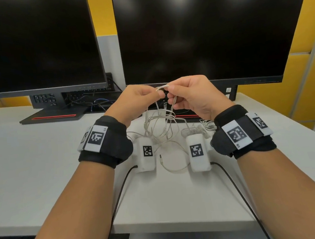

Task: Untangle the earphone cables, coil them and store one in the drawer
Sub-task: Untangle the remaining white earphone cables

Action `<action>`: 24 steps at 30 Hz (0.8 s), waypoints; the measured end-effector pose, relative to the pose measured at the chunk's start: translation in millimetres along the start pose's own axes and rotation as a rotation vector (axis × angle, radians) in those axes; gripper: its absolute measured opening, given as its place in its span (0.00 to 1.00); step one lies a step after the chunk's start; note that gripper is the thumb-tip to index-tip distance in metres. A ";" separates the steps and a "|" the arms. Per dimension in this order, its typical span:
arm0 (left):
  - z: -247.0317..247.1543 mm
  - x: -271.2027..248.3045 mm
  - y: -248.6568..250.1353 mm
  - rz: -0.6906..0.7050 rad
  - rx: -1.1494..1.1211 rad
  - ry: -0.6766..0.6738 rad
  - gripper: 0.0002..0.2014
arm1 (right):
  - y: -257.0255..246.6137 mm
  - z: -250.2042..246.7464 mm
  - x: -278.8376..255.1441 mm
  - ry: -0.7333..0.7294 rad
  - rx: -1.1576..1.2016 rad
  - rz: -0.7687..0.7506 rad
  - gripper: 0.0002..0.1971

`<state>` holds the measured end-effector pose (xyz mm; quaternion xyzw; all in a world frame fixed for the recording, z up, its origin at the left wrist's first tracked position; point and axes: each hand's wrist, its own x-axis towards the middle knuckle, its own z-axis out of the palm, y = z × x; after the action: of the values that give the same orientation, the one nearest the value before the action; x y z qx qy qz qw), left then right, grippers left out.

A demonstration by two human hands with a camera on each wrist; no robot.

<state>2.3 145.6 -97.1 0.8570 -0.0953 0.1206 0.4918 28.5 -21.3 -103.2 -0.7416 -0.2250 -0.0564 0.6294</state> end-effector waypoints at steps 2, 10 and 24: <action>-3.8 -6.6 -6.5 0.052 0.002 0.014 0.11 | 0.4 0.9 0.7 0.024 -0.051 -0.009 0.07; -3.0 4.8 -12.9 0.053 -0.085 0.174 0.14 | 0.0 -4.0 1.2 0.009 -0.116 -0.044 0.07; -10.7 7.9 -12.9 0.380 -0.293 0.392 0.19 | 1.7 -1.8 -2.3 -0.143 -0.579 0.149 0.17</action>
<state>12.3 160.9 -100.1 0.7043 -0.1738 0.3585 0.5876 27.5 -23.8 -105.2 -0.9068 -0.1881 -0.0197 0.3768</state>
